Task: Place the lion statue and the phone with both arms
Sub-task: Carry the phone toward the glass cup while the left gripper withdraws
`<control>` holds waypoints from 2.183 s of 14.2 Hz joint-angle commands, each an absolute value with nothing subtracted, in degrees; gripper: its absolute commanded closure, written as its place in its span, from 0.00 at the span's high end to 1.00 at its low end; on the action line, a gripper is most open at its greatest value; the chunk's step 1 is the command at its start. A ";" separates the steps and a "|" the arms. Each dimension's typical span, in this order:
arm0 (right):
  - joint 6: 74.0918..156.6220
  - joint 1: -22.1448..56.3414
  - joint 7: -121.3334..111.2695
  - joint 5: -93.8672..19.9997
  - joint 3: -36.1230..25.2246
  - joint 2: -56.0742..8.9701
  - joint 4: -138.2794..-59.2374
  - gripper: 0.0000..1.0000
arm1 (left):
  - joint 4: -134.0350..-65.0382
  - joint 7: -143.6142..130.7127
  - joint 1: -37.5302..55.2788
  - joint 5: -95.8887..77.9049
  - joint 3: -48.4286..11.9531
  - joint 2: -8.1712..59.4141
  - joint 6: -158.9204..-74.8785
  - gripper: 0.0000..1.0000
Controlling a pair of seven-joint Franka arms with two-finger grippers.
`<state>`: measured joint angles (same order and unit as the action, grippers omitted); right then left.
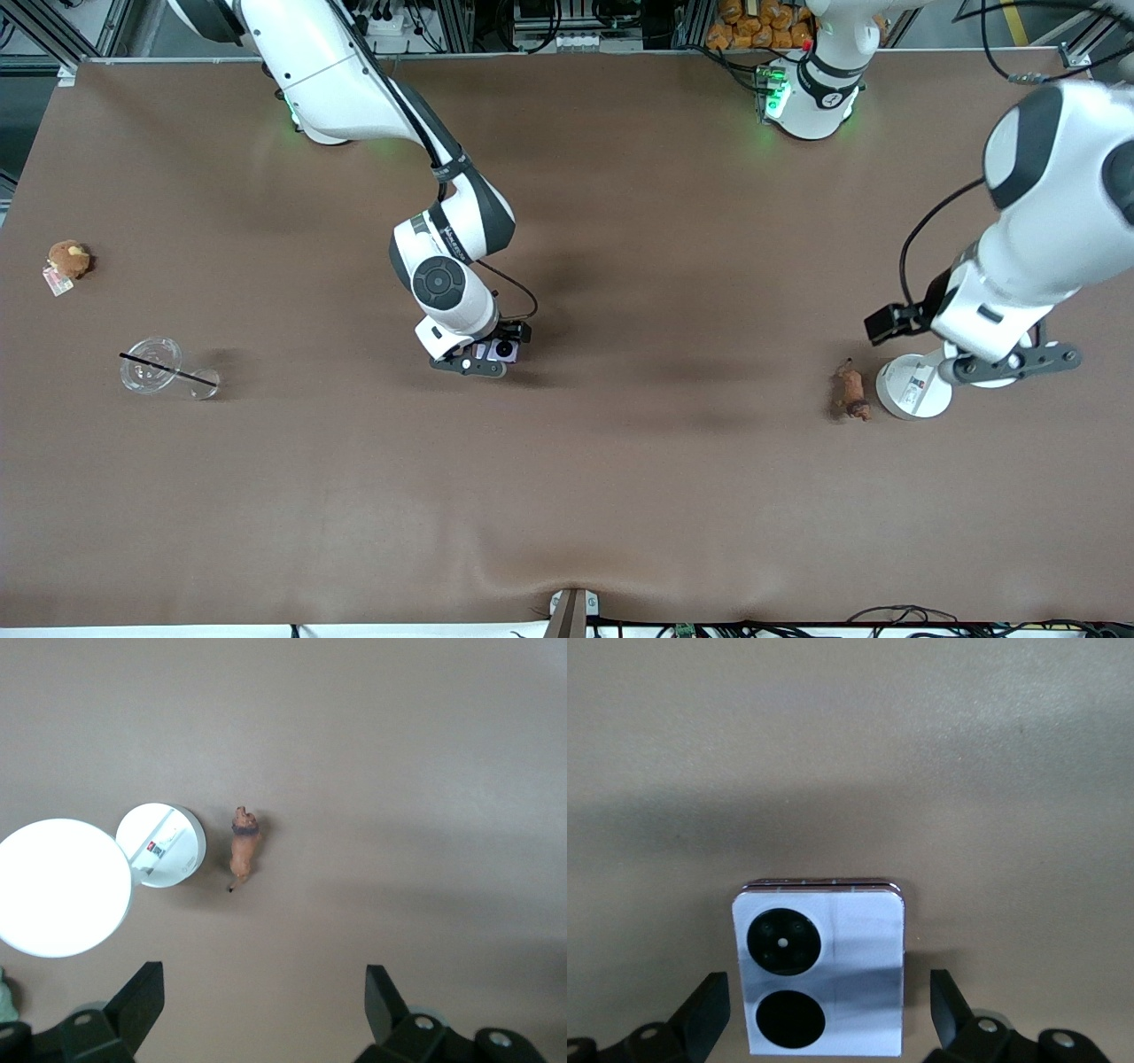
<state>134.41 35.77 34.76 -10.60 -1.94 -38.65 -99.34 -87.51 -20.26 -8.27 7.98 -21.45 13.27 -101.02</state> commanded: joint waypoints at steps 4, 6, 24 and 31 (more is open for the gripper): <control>136.05 37.09 37.43 -11.60 -2.29 -40.69 -98.00 1.00 | -88.07 -16.35 -8.70 1.67 -22.67 7.04 -93.70 1.00; 136.05 38.40 37.97 -11.51 -2.29 -40.78 -98.26 1.00 | -87.98 -15.65 -8.79 1.67 -22.59 5.98 -93.43 1.00; 119.01 22.44 28.62 -10.72 -4.22 -22.51 -106.94 0.13 | -86.57 -8.35 -1.71 1.05 -11.04 -0.44 -87.72 1.00; 119.53 3.09 -0.42 -7.92 -4.31 -20.74 -117.14 0.14 | -89.55 -8.70 0.62 0.97 -7.21 -3.34 -85.78 1.00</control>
